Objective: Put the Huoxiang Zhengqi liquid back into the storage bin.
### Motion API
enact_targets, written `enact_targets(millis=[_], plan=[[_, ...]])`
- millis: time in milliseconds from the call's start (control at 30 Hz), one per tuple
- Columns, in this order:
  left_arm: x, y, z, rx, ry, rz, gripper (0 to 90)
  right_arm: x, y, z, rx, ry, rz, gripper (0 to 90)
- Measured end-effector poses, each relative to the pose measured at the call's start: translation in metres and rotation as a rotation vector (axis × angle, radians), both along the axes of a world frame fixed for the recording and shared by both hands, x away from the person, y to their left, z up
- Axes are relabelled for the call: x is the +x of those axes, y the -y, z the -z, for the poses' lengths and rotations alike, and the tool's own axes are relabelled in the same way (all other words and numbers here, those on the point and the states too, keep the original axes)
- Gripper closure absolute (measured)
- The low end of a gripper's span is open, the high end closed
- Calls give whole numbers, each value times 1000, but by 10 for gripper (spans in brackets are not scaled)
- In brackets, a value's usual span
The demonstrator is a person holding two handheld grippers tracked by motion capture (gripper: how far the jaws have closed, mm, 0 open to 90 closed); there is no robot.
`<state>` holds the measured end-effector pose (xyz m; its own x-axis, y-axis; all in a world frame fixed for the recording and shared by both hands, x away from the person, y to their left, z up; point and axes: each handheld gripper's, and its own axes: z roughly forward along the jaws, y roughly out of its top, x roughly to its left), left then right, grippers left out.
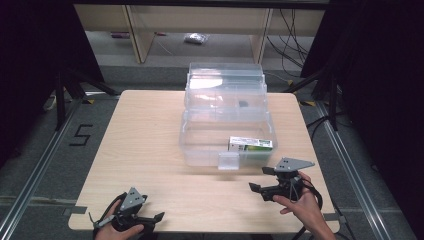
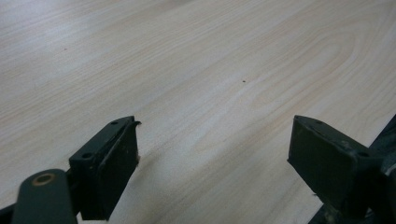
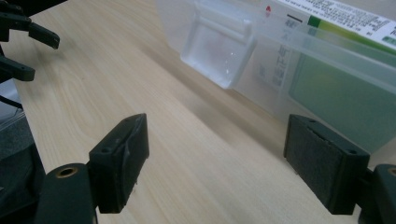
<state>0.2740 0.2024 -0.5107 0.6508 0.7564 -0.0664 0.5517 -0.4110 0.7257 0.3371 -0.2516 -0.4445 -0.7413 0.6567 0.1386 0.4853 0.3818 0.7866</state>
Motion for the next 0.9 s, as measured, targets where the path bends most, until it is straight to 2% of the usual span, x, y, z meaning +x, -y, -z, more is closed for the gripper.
enact_targets(millis=[100, 133, 200, 233, 267, 333, 367, 400, 533, 567, 667, 800, 833, 867, 900], plan=[[0, 0, 0, -9, -2, 11, 154, -2, 2, 4, -4, 12, 1, 232], [-1, 1, 0, -11, 2, 8, 154, -4, 3, 5, -3, -8, 10, 232], [0, 0, 0, 2, 2, 5, 154, -5, 3, 8, 1, -14, 10, 232], [0, 1, 1, -20, 3, -9, 154, -6, 3, 9, -2, -15, 13, 231], [0, 0, 0, -10, 0, 3, 154, -6, 3, 10, -6, -16, 11, 228], [0, 0, 0, -17, 3, 4, 154, -9, 3, 13, -3, -29, 14, 224], [0, 0, 0, -13, 0, 5, 154, -9, 3, 13, -3, -29, 14, 224], [0, 0, 0, -11, 1, 2, 154, -8, 4, 14, -21, -10, 4, 223], [0, 0, 0, -16, 3, 4, 154, -14, 3, 18, -14, -28, 13, 216], [0, 0, 0, -12, 2, 4, 154, -13, 4, 19, -22, -4, 9, 213], [0, 0, 0, -12, 3, 2, 154, -18, 4, 22, -13, -42, 21, 203], [0, -1, 0, -9, -2, 1, 154, -22, 9, 27, -19, -48, 41, 191], [0, -1, 0, -11, 1, -3, 154, -23, 11, 29, -27, -39, 31, 187], [0, -1, 0, -10, 3, -1, 154, -27, 12, 30, -6, -81, 64, 169], [0, -1, 0, -10, 3, -1, 154, -27, 12, 30, -6, -81, 64, 169]])
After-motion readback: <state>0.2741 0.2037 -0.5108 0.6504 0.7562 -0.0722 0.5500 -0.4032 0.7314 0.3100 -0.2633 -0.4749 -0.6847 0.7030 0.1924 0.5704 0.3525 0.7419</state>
